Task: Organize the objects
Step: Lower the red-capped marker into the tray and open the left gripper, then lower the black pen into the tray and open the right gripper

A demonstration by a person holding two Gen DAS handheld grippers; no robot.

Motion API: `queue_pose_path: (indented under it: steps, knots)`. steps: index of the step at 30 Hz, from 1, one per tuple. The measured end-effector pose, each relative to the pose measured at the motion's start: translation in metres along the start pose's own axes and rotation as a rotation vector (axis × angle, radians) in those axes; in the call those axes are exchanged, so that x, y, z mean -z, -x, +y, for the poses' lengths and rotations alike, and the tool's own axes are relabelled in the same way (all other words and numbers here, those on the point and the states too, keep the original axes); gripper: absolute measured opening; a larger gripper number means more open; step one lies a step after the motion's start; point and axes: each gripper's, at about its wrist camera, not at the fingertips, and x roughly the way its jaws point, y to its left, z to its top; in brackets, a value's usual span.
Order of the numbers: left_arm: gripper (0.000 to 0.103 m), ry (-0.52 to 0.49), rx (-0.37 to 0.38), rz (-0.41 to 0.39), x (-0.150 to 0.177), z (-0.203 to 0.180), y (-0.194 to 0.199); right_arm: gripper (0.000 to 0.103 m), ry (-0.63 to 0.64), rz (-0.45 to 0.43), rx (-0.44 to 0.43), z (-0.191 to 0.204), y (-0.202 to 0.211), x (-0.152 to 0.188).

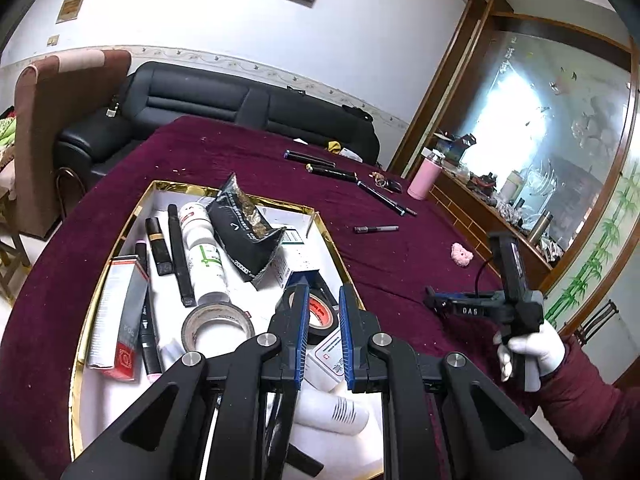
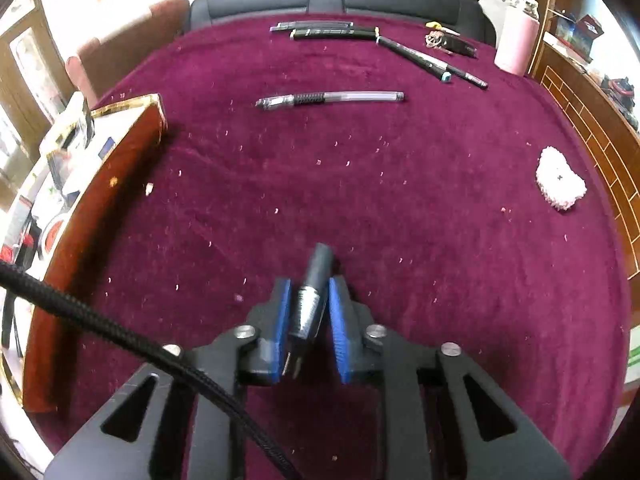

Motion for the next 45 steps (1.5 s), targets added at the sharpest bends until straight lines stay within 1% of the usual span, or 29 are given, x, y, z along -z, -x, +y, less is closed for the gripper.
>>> queue_pose_path:
  steps: [2, 7, 11, 15, 17, 19, 22, 23, 24, 26, 27, 28, 31, 34, 36, 38, 40, 41, 42, 44, 45]
  knots:
    - [0.012, 0.013, -0.004, -0.012, 0.001, 0.003, 0.006, 0.012, -0.018, 0.001, -0.034, -0.003, 0.003, -0.002]
    - [0.012, 0.046, -0.020, -0.036, 0.002, 0.017, 0.016, 0.012, -0.084, -0.034, -0.143, -0.013, 0.023, -0.002]
    - [0.012, 0.070, -0.033, -0.053, 0.003, 0.027, 0.023, 0.012, -0.085, -0.053, -0.268, 0.004, 0.034, -0.006]
    - [0.012, 0.092, -0.048, -0.070, 0.005, 0.035, 0.030, 0.012, -0.028, -0.063, -0.407, 0.047, 0.050, -0.021]
    - [0.012, 0.102, -0.054, -0.075, 0.007, 0.037, 0.032, 0.012, 0.018, -0.042, -0.472, 0.075, 0.051, -0.029]
    - [0.012, 0.111, -0.054, -0.082, 0.008, 0.040, 0.035, 0.012, 0.058, -0.019, -0.519, 0.102, 0.050, -0.031]
    - [0.012, 0.124, -0.064, -0.096, 0.009, 0.044, 0.041, 0.012, 0.113, 0.063, -0.627, 0.156, 0.033, -0.037]
    - [0.013, 0.131, -0.067, -0.104, 0.009, 0.046, 0.044, 0.012, 0.127, 0.086, -0.651, 0.170, 0.028, -0.036]
    - [0.013, 0.141, -0.070, -0.116, 0.009, 0.050, 0.049, 0.013, 0.151, 0.115, -0.674, 0.192, 0.019, -0.037]
    - [0.021, 0.157, -0.078, -0.127, 0.009, 0.056, 0.055, 0.013, 0.188, 0.143, -0.678, 0.219, 0.008, -0.036]
    - [0.031, 0.163, -0.084, -0.133, 0.010, 0.059, 0.058, 0.013, 0.203, 0.166, -0.687, 0.233, 0.000, -0.036]
    - [0.037, 0.165, -0.090, -0.140, 0.011, 0.062, 0.062, 0.013, 0.215, 0.194, -0.700, 0.247, -0.008, -0.036]
    - [0.038, 0.172, -0.087, -0.153, 0.014, 0.070, 0.069, 0.013, 0.238, 0.240, -0.687, 0.279, -0.030, -0.038]
    - [0.038, 0.186, -0.080, -0.153, 0.016, 0.077, 0.068, 0.014, 0.227, 0.276, -0.667, 0.295, -0.048, -0.041]
    - [0.038, 0.200, -0.074, -0.150, 0.019, 0.081, 0.065, 0.015, 0.197, 0.278, -0.694, 0.290, -0.046, -0.046]
    - [0.040, 0.206, -0.061, -0.148, 0.021, 0.085, 0.063, 0.018, 0.169, 0.239, -0.694, 0.276, -0.039, -0.052]
    - [0.045, 0.217, -0.054, -0.151, 0.022, 0.090, 0.061, 0.023, 0.138, 0.180, -0.657, 0.256, -0.027, -0.060]
    - [0.045, 0.223, -0.048, -0.154, 0.022, 0.092, 0.060, 0.029, 0.128, 0.162, -0.632, 0.248, -0.023, -0.063]
    - [0.045, 0.232, -0.039, -0.157, 0.022, 0.095, 0.058, 0.032, 0.117, 0.144, -0.590, 0.240, -0.020, -0.064]
    - [0.045, 0.239, -0.027, -0.161, 0.023, 0.097, 0.055, 0.032, 0.107, 0.139, -0.539, 0.233, -0.022, -0.065]
    - [0.045, 0.240, -0.022, -0.162, 0.023, 0.097, 0.055, 0.032, 0.100, 0.151, -0.525, 0.231, -0.026, -0.063]
